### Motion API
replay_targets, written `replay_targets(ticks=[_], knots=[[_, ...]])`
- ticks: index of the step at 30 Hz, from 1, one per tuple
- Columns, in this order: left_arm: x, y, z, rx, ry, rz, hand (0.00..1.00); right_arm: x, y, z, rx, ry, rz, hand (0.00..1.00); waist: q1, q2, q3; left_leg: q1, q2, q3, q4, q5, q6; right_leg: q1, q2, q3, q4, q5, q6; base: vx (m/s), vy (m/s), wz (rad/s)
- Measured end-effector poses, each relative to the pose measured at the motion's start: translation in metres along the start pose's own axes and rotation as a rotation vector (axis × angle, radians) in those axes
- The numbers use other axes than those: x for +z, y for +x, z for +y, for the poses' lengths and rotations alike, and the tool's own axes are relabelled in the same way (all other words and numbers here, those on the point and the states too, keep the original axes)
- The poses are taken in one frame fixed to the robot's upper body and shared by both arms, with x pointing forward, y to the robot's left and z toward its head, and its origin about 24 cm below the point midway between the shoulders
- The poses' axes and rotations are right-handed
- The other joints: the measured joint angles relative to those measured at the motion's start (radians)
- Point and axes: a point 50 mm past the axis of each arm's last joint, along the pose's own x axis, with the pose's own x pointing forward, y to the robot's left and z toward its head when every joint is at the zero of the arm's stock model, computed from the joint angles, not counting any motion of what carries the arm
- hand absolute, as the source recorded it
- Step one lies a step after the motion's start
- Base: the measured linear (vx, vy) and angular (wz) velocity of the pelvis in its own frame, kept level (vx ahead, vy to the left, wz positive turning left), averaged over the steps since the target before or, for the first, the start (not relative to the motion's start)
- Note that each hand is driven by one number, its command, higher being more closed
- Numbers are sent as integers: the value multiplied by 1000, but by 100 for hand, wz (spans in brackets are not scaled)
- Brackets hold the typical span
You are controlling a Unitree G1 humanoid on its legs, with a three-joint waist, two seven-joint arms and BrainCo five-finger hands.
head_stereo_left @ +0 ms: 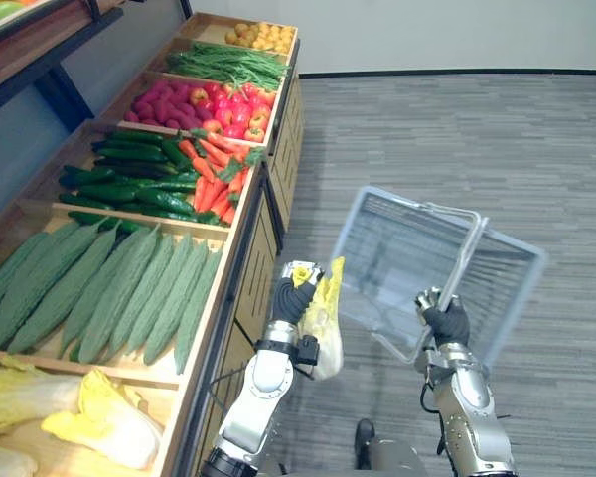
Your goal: Pick vegetable in the basket
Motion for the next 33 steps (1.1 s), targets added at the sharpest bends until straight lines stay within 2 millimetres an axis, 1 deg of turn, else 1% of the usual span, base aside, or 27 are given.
replay_targets(ticks=[1, 2, 3, 4, 5, 6, 7, 12, 13, 15, 16, 17, 18, 19, 20, 21, 22, 23, 24, 26, 27, 33], knots=[[1, 1, 0, -4, 8, -7, 100, 0, 0, -1, -8, 3, -3, 100, -4, -3, 2, 7, -14, -4, -16, 6, 1, 10, 1, 0, -22, 7, 12, 145, 137, 11], [2, 3, 2, 4, 11, -14, 100, 1, 0, -4, -22, 2, -5, 100, -10, -3, 3, 24, -42, -25, -34, 6, 2, 33, -1, 11, -71, 25, 31, 138, 135, 5], [2, 4, 5, 17, 16, -10, 100, 1, 0, -5, -27, 0, -2, 100, -12, -1, 6, 30, -60, -57, -25, 10, 7, 63, -2, 22, -111, 38, 35, 147, 370, -98], [6, 4, 12, 64, 16, -29, 100, -3, -2, -6, -25, -7, 14, 100, 22, 16, 7, 49, -128, -269, -121, -12, 38, 122, -6, 133, -178, 61, 72, 109, 435, -122], [6, 5, 13, 62, 22, -32, 100, -4, -2, -3, -13, 3, 16, 100, 18, 23, -2, 56, -134, -253, -161, -22, 48, 126, -8, 155, -224, 79, 89, 51, 473, -113], [8, 7, 9, 45, 20, -41, 100, -5, -3, 0, -10, 17, 18, 100, 5, 11, 6, 64, -144, -251, -195, -23, 49, 126, -15, 161, -250, 93, 96, -42, 325, -43], [7, 6, -6, -20, 11, -32, 100, -14, -6, 14, 50, 54, 57, 100, 17, -9, 13, 115, -151, -242, -309, -18, 60, 124, -1, 197, -294, 137, 99, -68, 226, -23], [7, 5, -7, -23, 11, -31, 100, -14, -6, 14, 49, 54, 56, 100, 16, -13, 8, 118, -151, -238, -326, -12, 69, 132, -3, 206, -328, 151, 99, -49, 21, -14], [1, 9, -10, -49, 13, -11, 100, -18, -7, 21, 90, 60, 79, 100, 18, -17, 0, 140, -151, -208, -366, -2, 73, 123, 2, 241, -351, 173, 95, -39, -23, -57], [-15, 21, -18, -117, 62, 50, 100, -28, -12, 36, 203, 54, 136, 100, 13, -16, -10, 144, -149, -166, -379, -3, 73, 109, 11, 282, -351, 177, 96, -59, -13, -71], [-20, 26, -22, -147, 82, 78, 100, -35, -16, 46, 275, 57, 185, 100, -1, -17, -19, 141, -148, -151, -385, -6, 71, 97, 11, 299, -351, 177, 96, -39, 2, -48], [-20, 27, -31, -188, 85, 81, 100, -43, -22, 55, 328, 66, 230, 100, -24, -21, -20, 141, -146, -144, -386, -6, 71, 91, 13, 303, -352, 179, 95, -4, 2, -33], [-22, 27, -38, -218, 92, 84, 100, -49, -26, 60, 354, 67, 258, 100, -26, -23, -22, 141, -145, -140, -385, -6, 71, 88, 16, 306, -352, 184, 94, 6, -14, -24], [-33, 31, -55, -305, 153, 116, 100, -69, -38, 71, 402, 111, 381, 100, -25, -31, -27, 145, -142, -126, -387, -6, 71, 86, 21, 317, -352, 189, 92, 3, -15, -22], [-38, 34, -57, -339, 194, 136, 100, -78, -42, 72, 416, 134, 443, 100, -24, -32, -29, 149, -142, -121, -390, -6, 71, 86, 22, 321, -352, 190, 92, -6, -16, -26], [-49, 37, -53, -371, 251, 188, 100, -84, -44, 70, 421, 179, 516, 100, -25, -31, -31, 156, -143, -111, -394, -6, 71, 87, 24, 321, -352, 197, 91, -14, -10, -19], [-51, 36, -51, -370, 257, 202, 100, -85, -44, 70, 412, 210, 539, 100, -25, -31, -31, 156, -143, -107, -394, -6, 71, 86, 24, 323, -352, 197, 92, -25, -9, -14], [-53, 34, -51, -373, 258, 211, 100, -88, -48, 70, 412, 237, 577, 100, -26, -32, -30, 156, -144, -107, -394, -6, 71, 86, 24, 323, -352, 201, 92, 0, 0, 0], [-57, 29, -53, -391, 260, 229, 100, -94, -56, 72, 431, 243, 623, 100, -24, -33, -31, 156, -145, -109, -394, -6, 71, 86, 22, 321, -352, 202, 92, -32, -2, 4], [-61, 25, -51, -396, 272, 247, 100, -95, -58, 70, 437, 230, 639, 100, -17, -33, -31, 156, -150, -112, -394, -5, 72, 87, 17, 319, -353, 204, 94, -36, 2, 6], [-61, 25, -49, -397, 280, 247, 0, -95, -59, 71, 447, 232, 640, 100, -14, -33, -31, 159, -153, -117, -394, -5, 72, 91, 13, 318, -353, 207, 97, -44, 5, 9], [-61, 26, -48, -394, 286, 243, 0, -95, -58, 72, 450, 231, 638, 100, -13, -51, -40, 157, -156, -132, -390, -5, 72, 98, 10, 302, -357, 207, 98, -49, -17, 7]])
